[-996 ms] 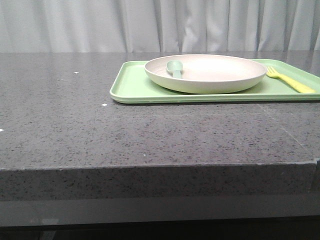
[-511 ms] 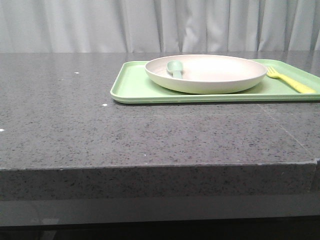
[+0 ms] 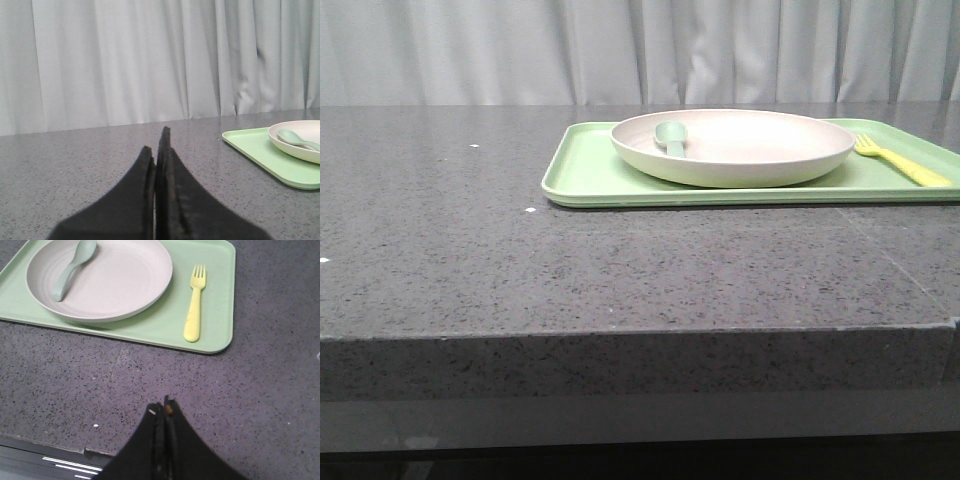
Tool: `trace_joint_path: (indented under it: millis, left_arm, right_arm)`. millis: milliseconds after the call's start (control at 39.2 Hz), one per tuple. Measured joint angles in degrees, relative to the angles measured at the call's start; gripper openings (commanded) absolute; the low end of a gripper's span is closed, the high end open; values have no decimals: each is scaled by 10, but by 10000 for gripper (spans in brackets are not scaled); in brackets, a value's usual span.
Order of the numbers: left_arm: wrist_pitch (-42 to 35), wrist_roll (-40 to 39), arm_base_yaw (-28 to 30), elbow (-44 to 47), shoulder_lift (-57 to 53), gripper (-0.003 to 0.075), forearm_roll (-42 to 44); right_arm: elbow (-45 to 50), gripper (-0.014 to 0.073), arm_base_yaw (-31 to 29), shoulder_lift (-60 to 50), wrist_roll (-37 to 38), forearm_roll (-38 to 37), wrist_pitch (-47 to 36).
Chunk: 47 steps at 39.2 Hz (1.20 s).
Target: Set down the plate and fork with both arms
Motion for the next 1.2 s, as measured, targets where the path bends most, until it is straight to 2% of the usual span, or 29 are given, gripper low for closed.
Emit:
trace_joint_path:
  millis: [204,460,792,1200]
  left_arm:
    - [4,-22,0,0,0,-18,22]
    - [52,-25,3,0,-7,-18,22]
    - [78,-27,69,0,-17,-18,0]
    - [84,-28,92,0,-17,-18,0]
  right_arm:
    - [0,-68,0,0,0,0,0]
    - [0,-68,0,0,0,0,0]
    - [0,-68,0,0,0,0,0]
    - [0,-68,0,0,0,0,0]
